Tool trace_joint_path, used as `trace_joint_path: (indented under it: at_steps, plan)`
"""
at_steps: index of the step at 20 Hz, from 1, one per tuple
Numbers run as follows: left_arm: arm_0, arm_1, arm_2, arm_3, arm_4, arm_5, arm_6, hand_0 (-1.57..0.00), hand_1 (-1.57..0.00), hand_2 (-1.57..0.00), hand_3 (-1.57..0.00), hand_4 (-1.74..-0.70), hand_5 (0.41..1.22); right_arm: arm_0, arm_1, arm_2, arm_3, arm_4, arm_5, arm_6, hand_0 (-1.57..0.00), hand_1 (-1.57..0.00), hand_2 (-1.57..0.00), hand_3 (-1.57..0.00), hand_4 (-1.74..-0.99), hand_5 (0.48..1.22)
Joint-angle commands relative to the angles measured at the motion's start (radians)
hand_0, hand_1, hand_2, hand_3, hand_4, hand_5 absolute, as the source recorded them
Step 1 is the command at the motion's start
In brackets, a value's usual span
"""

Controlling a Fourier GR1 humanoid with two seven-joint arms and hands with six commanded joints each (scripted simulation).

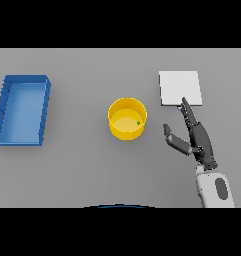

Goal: Pick up the red beaker and tilt it to pour out 1 green nut into yellow bowl. Pick up the yellow bowl and place it on the metallic measuring scale.

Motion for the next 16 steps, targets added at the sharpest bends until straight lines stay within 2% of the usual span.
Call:
trace_joint_path:
  at_steps: [1,4,5,6,7,9,10,12,13,14,16]
  plan:
    - [0.045,0.017,-0.006,-0.058,0.015,0.018,0.011,-1.57,-1.57,-1.57,-1.41,-1.74,1.221,-0.006,0.003,0.001,0.009,0.008,-0.007,0.008,0.0,0.0,0.0,0.0,-1.309,0.72]
    - [0.141,0.07,-0.026,-0.242,0.052,0.076,0.084,-1.57,-1.57,-1.57,-1.34,-1.74,1.221,0.002,-0.012,-0.005,0.003,0.013,-0.01,0.004,0.0,0.0,0.0,0.0,-1.327,0.724]
    - [0.168,0.081,-0.035,-0.289,0.062,0.102,0.114,-1.57,-1.57,-1.57,-1.33,-1.74,1.19,0.004,-0.007,-0.004,0.0,0.01,-0.009,0.0,0.0,0.0,0.0,0.0,-1.332,0.723]
    - [0.189,0.09,-0.043,-0.331,0.076,0.121,0.131,-1.57,-1.57,-1.57,-1.32,-1.74,1.146,-0.005,-0.004,-0.004,0.012,0.012,-0.012,0.01,0.0,0.0,0.0,0.0,-1.335,0.725]
    - [0.219,0.099,-0.051,-0.372,0.087,0.138,0.133,-1.57,-1.57,-1.57,-1.37,-1.68,1.106,-0.008,-0.008,-0.005,-0.001,0.006,-0.007,0.021,0.0,0.0,0.0,0.0,-1.336,0.727]
    - [0.241,0.12,-0.072,-0.43,0.114,0.143,0.148,-1.57,-1.57,-1.57,-1.44,-1.59,0.962,-0.006,-0.006,-0.003,0.011,0.021,-0.018,0.014,0.0,0.0,0.0,0.0,-1.326,0.728]
    - [0.266,0.133,-0.081,-0.458,0.13,0.152,0.143,-1.57,-1.57,-1.57,-1.27,-1.5,0.896,-0.001,-0.007,-0.005,0.005,0.014,-0.016,0.003,0.0,0.0,0.0,0.0,-1.326,0.73]
    - [0.29,0.15,-0.089,-0.513,0.151,0.127,0.151,-1.57,-1.57,-1.57,-0.93,-1.25,0.81,-0.008,0.004,0.004,0.005,0.02,-0.02,0.004,0.0,0.0,0.0,0.0,-1.327,0.73]
    - [0.316,0.154,-0.084,-0.558,0.177,0.114,0.134,-1.57,-1.52,-1.41,-0.85,-1.13,0.779,-0.011,-0.002,-0.003,0.003,0.014,-0.018,0.009,0.0,0.0,0.0,0.0,-1.325,0.731]
    - [0.324,0.167,-0.07,-0.583,0.209,0.083,0.123,-1.44,-1.29,-1.16,-0.71,-1.05,0.757,-0.011,0.003,0.007,-0.004,0.024,-0.023,0.015,0.0,0.0,0.0,0.0,-1.32,0.731]
    - [0.34,0.192,-0.058,-0.637,0.248,0.043,0.123,-0.98,-0.83,-0.75,-0.46,-0.92,0.716,0.0,0.001,0.005,-0.009,0.021,-0.021,0.019,0.0,0.0,0.0,0.0,-1.321,0.727]
